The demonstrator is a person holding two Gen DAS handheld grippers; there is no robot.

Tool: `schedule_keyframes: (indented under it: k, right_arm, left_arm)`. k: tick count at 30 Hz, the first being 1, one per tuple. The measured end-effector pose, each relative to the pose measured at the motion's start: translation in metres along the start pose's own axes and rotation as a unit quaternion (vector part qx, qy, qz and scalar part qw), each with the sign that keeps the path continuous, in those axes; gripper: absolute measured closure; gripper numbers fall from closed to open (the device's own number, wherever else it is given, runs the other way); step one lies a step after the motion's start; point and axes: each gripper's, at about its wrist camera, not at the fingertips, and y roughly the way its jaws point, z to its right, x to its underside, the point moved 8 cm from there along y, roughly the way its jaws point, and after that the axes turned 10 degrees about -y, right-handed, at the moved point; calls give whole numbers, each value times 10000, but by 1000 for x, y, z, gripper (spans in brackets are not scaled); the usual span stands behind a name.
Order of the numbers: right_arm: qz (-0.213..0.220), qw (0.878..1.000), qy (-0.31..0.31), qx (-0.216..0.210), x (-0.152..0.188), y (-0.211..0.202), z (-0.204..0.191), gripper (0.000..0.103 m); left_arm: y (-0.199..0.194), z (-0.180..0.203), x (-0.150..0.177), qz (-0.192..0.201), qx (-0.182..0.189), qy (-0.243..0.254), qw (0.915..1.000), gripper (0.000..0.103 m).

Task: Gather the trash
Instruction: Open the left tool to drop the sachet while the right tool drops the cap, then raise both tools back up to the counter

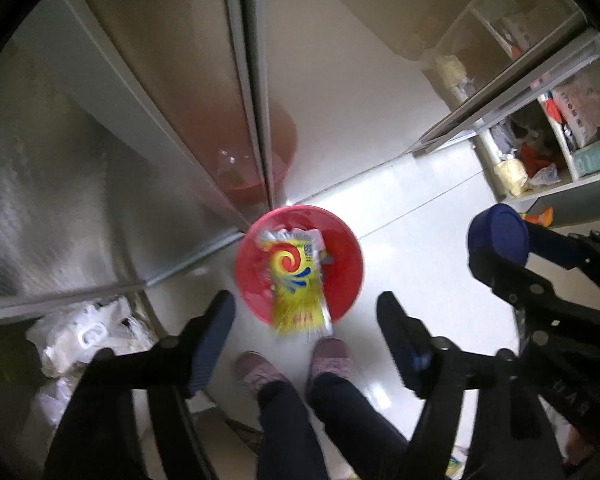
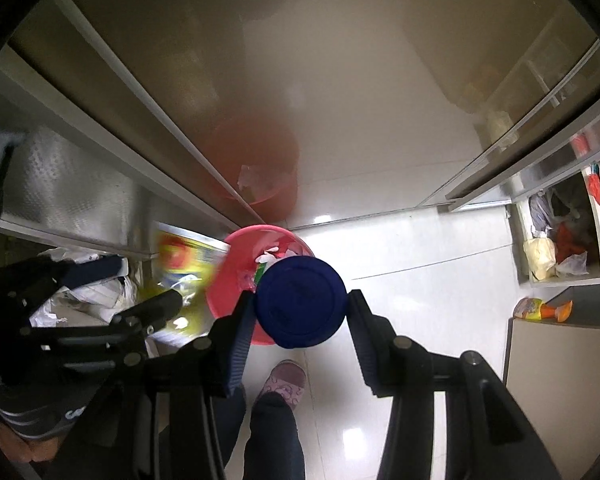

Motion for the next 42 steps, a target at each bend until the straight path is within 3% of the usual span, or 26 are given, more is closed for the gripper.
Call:
schedule_keyframes:
  k: [2, 10, 18, 20, 26, 34, 38, 42]
  right_arm:
    - [-16, 10000, 5, 7, 1, 0, -1, 59]
    - [-74, 9998, -165, -57, 0, 4, -10, 59]
    - [-112, 9986, -494, -175, -12, 19, -32, 59]
    - [-132, 9981, -573, -198, -14, 24, -38, 59]
    - [-226, 9958, -851, -259, -16, 43, -57, 59]
    - [-358, 9937, -1028, -274, -13, 49, -72, 59]
    - [-285, 9941, -1030, -200, -15, 37, -77, 39]
    - [-189, 9944, -1025, -178, -16, 16, -81, 36]
  left_arm:
    - [0, -3, 0, 36, -69, 28, 10000, 19]
    - [1, -27, 6, 24, -115, -233, 9997, 13]
    - [9, -64, 9, -10, -301, -761, 9966, 7]
    - [11, -76, 10, -7, -346, -937, 9950, 0]
    - [21, -108, 20, -55, -393, -1395, 9894, 0]
    - [20, -129, 33, -72, -498, -1619, 9855, 0]
    - [7, -130, 36, -9, -472, -1675, 9847, 0]
    - [-15, -131, 38, 92, -504, -1691, 9843, 0]
